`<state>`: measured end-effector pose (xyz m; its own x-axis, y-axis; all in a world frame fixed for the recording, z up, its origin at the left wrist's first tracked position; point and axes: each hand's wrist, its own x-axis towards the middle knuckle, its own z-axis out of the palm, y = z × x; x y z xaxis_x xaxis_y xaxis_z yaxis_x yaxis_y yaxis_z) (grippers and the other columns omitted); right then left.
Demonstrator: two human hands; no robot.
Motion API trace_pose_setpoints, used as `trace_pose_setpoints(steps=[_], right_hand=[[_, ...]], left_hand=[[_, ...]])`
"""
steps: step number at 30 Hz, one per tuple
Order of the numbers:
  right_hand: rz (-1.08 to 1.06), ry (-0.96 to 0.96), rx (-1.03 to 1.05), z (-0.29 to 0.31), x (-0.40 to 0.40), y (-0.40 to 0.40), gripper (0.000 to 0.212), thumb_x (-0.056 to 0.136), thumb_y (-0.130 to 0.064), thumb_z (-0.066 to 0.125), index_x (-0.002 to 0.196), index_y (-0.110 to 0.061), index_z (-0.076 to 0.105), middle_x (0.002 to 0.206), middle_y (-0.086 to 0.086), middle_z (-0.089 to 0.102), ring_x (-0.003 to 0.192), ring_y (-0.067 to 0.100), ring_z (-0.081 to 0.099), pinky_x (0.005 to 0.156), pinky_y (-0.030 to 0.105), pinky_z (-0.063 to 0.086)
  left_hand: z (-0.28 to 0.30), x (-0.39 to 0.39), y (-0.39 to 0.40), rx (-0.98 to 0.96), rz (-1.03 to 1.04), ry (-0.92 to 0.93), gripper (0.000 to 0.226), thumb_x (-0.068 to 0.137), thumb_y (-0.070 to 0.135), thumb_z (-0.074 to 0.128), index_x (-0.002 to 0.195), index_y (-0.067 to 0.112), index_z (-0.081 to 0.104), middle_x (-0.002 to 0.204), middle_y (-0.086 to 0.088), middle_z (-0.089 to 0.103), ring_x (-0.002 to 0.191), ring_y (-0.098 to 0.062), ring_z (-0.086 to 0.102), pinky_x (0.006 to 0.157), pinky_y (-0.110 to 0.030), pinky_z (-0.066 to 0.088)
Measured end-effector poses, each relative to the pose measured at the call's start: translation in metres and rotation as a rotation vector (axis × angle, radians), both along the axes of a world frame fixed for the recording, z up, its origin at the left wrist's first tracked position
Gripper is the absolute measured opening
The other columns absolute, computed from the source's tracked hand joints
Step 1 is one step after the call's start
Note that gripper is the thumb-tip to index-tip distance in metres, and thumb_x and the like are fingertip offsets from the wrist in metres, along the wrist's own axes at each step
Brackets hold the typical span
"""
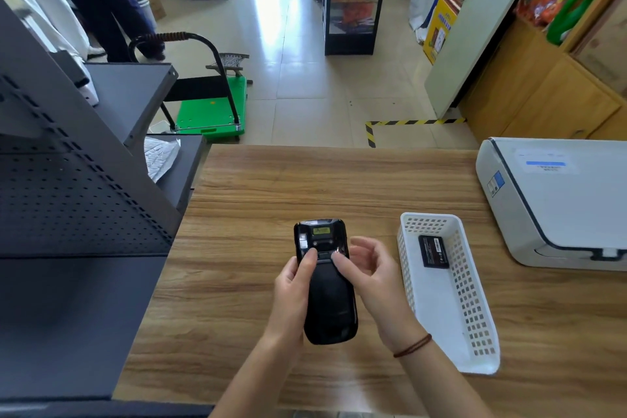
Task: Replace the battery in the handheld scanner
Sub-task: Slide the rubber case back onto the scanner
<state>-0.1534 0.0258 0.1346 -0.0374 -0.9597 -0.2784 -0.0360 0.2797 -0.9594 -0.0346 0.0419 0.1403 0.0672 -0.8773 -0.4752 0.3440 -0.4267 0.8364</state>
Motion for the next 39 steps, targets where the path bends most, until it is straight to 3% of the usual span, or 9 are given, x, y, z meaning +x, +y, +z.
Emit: trace_pose_setpoints(steps=[3, 6, 21, 24, 28, 31, 33, 36, 39], right_hand=[[0.034, -0.363, 0.193, 0.004, 0.007, 0.004, 0.023, 0.086, -0.026, 0.061, 0.104, -0.012, 0.068, 0.102, 0.011, 0.074, 0.098, 0.025, 0.069, 0.084, 0.037, 0.056], [0.017, -0.441, 0.209, 0.005, 0.011, 0.005, 0.023, 0.087, -0.025, 0.060, 0.102, -0.009, 0.069, 0.100, 0.014, 0.074, 0.094, 0.028, 0.070, 0.078, 0.038, 0.057], [-0.062, -0.368, 0.182, -0.013, 0.015, 0.010, 0.017, 0.086, -0.018, 0.062, 0.098, -0.008, 0.066, 0.098, 0.013, 0.073, 0.091, 0.026, 0.070, 0.080, 0.038, 0.058], [-0.067, -0.117, 0.125, -0.019, 0.020, 0.012, 0.033, 0.085, -0.028, 0.062, 0.117, -0.019, 0.058, 0.112, 0.003, 0.068, 0.105, 0.016, 0.064, 0.096, 0.039, 0.051], [0.072, -0.057, 0.039, -0.020, 0.032, 0.016, 0.038, 0.071, -0.053, 0.065, 0.107, -0.044, 0.056, 0.110, 0.000, 0.065, 0.103, 0.012, 0.064, 0.093, 0.036, 0.052], [0.066, -0.208, 0.143, -0.021, 0.029, 0.014, 0.040, 0.071, -0.045, 0.068, 0.103, -0.022, 0.059, 0.090, 0.000, 0.065, 0.085, 0.013, 0.066, 0.076, 0.027, 0.054], [0.016, -0.342, 0.220, -0.024, 0.022, 0.010, 0.026, 0.079, -0.035, 0.067, 0.092, -0.013, 0.061, 0.079, 0.003, 0.062, 0.077, 0.017, 0.063, 0.069, 0.029, 0.052], [-0.060, -0.488, 0.286, -0.030, 0.010, 0.004, 0.027, 0.088, -0.025, 0.056, 0.099, -0.003, 0.065, 0.084, 0.010, 0.068, 0.076, 0.021, 0.066, 0.064, 0.030, 0.054], [-0.112, -0.517, 0.301, -0.038, 0.005, -0.003, 0.033, 0.090, -0.025, 0.051, 0.109, 0.000, 0.063, 0.094, 0.017, 0.071, 0.080, 0.026, 0.068, 0.068, 0.035, 0.056]], left_hand=[[0.001, 0.000, 0.000, -0.046, -0.042, -0.014, 0.028, 0.091, 0.030, 0.050, 0.107, 0.013, 0.065, 0.100, -0.014, 0.073, 0.088, -0.024, 0.071, 0.066, -0.030, 0.056], [0.002, 0.002, 0.000, -0.052, -0.059, -0.006, 0.028, 0.091, 0.029, 0.050, 0.108, 0.013, 0.065, 0.101, -0.014, 0.073, 0.089, -0.023, 0.071, 0.067, -0.029, 0.057], [-0.011, 0.004, 0.001, -0.034, -0.075, 0.042, 0.032, 0.093, 0.026, 0.047, 0.110, 0.003, 0.062, 0.096, -0.013, 0.074, 0.082, -0.019, 0.073, 0.064, -0.024, 0.058], [-0.011, 0.003, 0.002, -0.048, -0.084, -0.017, 0.030, 0.094, 0.028, 0.046, 0.106, 0.007, 0.064, 0.100, -0.015, 0.073, 0.084, -0.021, 0.073, 0.064, -0.023, 0.058], [-0.012, -0.004, 0.004, -0.046, -0.076, -0.179, 0.037, 0.098, 0.030, 0.034, 0.101, 0.016, 0.068, 0.099, -0.007, 0.074, 0.084, -0.010, 0.071, 0.073, -0.021, 0.057], [-0.017, -0.012, 0.012, -0.094, -0.129, -0.363, 0.038, 0.097, 0.038, 0.033, 0.100, 0.038, 0.071, 0.094, 0.009, 0.076, 0.093, -0.004, 0.069, 0.087, -0.031, 0.055], [-0.019, -0.013, 0.014, -0.140, -0.183, -0.463, 0.032, 0.097, 0.035, 0.037, 0.099, 0.047, 0.067, 0.098, 0.021, 0.072, 0.099, 0.008, 0.063, 0.093, -0.020, 0.049], [-0.027, -0.010, 0.007, -0.151, -0.207, -0.497, 0.033, 0.094, 0.012, 0.048, 0.123, 0.022, 0.060, 0.127, 0.012, 0.056, 0.122, -0.002, 0.050, 0.103, -0.018, 0.038], [-0.038, -0.002, 0.001, -0.061, -0.103, -0.345, 0.043, 0.088, 0.000, 0.054, 0.131, 0.007, 0.049, 0.125, -0.001, 0.053, 0.119, -0.017, 0.052, 0.093, -0.022, 0.046]])
